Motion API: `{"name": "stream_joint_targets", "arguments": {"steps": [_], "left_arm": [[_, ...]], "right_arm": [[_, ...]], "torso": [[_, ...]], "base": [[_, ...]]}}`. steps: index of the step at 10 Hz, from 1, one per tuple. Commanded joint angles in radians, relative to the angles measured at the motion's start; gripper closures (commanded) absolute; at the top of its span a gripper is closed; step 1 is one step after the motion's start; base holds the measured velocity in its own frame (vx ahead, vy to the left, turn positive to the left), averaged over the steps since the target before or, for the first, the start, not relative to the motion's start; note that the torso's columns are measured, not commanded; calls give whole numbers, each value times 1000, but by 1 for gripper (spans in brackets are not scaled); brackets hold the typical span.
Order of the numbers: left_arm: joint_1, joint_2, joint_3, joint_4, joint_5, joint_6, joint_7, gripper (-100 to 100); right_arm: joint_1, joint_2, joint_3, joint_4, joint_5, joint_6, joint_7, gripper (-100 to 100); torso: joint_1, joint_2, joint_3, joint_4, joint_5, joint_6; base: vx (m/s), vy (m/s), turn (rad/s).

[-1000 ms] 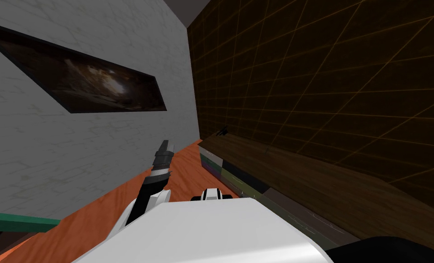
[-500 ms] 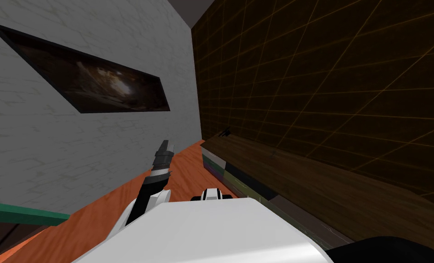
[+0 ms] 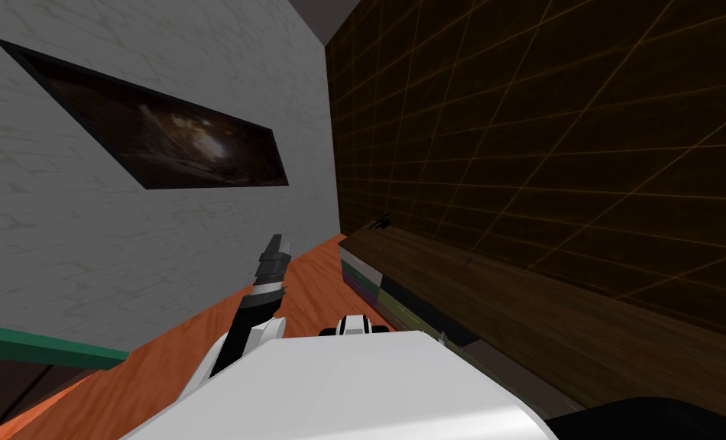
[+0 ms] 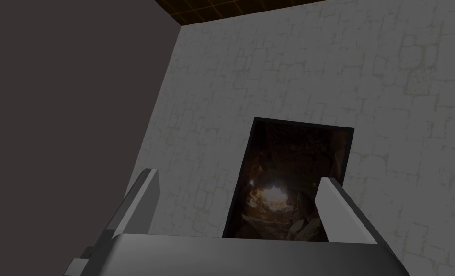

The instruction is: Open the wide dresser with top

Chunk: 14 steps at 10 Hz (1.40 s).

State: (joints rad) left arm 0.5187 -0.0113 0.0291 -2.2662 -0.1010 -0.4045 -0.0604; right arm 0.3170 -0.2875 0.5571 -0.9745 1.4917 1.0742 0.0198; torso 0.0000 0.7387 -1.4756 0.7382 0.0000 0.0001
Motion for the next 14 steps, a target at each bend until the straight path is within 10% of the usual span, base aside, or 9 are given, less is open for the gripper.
{"name": "stream_joint_targets", "arguments": {"steps": [1,10,14], "left_arm": [[0,0,0,0,0,0,0,0],[0,0,0,0,0,0,0,0],[0,0,0,0,0,0,0,0]], "right_arm": [[-6,-9,17,53,51,59,2,-100],[-34,-58,86,251,246,266,2,-100],[-37,-73,82,247,243,260,3,-100]], "torso": [[0,-1,-1,0,0,0],[0,-1,0,0,0,0],[-1,-2,-1,0,0,0]], "base": [[44,25,31],[47,33,53],[31,3,15]]}}
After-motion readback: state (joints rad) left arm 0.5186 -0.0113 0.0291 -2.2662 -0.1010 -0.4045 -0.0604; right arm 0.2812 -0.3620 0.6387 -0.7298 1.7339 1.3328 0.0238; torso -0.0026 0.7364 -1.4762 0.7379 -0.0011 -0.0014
